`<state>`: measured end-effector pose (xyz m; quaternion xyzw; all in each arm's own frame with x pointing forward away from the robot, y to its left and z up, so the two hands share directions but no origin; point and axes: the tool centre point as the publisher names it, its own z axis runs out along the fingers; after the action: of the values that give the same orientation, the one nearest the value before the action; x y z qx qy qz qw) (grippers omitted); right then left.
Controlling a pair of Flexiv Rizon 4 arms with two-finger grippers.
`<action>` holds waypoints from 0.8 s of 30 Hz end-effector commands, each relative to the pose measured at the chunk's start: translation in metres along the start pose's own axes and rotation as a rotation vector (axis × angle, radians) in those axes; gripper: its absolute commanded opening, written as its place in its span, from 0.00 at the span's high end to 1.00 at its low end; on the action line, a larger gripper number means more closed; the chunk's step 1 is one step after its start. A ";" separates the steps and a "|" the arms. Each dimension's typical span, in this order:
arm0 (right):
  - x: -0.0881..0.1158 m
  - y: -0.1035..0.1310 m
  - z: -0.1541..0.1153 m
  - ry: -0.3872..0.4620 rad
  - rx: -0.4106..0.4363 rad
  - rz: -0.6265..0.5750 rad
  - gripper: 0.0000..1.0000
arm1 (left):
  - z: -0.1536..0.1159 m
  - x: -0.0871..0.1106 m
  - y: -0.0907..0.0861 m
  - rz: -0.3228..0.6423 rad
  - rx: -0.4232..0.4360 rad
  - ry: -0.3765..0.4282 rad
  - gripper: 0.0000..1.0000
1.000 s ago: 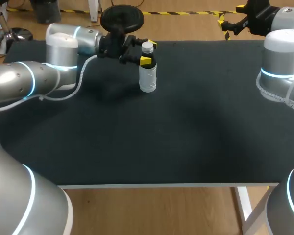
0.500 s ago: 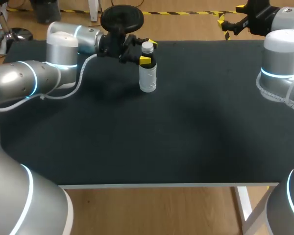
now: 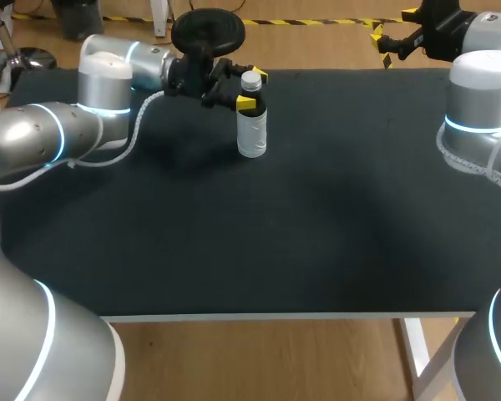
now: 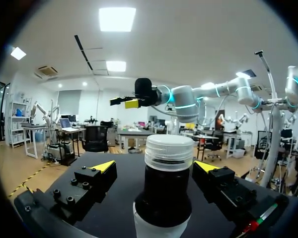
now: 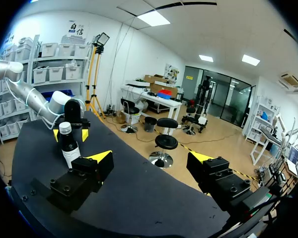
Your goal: Unscrew the bottle cap
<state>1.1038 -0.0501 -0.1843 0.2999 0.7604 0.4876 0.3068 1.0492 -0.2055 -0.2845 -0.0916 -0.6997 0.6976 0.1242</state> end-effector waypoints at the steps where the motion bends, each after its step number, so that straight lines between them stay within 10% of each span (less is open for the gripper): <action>1: 0.000 0.000 0.000 0.001 -0.002 0.000 0.00 | 0.000 -0.006 0.003 -0.001 0.002 0.042 0.02; 3: 0.000 0.000 0.000 0.001 -0.002 0.000 0.00 | 0.000 -0.006 0.003 0.001 0.001 0.042 0.53; 6: 0.000 0.000 0.000 0.001 -0.002 0.000 0.00 | 0.000 -0.006 0.003 0.005 0.001 0.040 1.00; 24: 0.000 0.000 0.000 0.001 -0.002 0.000 0.00 | -0.009 -0.006 -0.003 0.044 0.001 0.038 1.00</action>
<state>1.1038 -0.0501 -0.1843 0.2999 0.7604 0.4876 0.3068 1.0514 -0.1989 -0.2796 -0.1130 -0.6977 0.6978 0.1164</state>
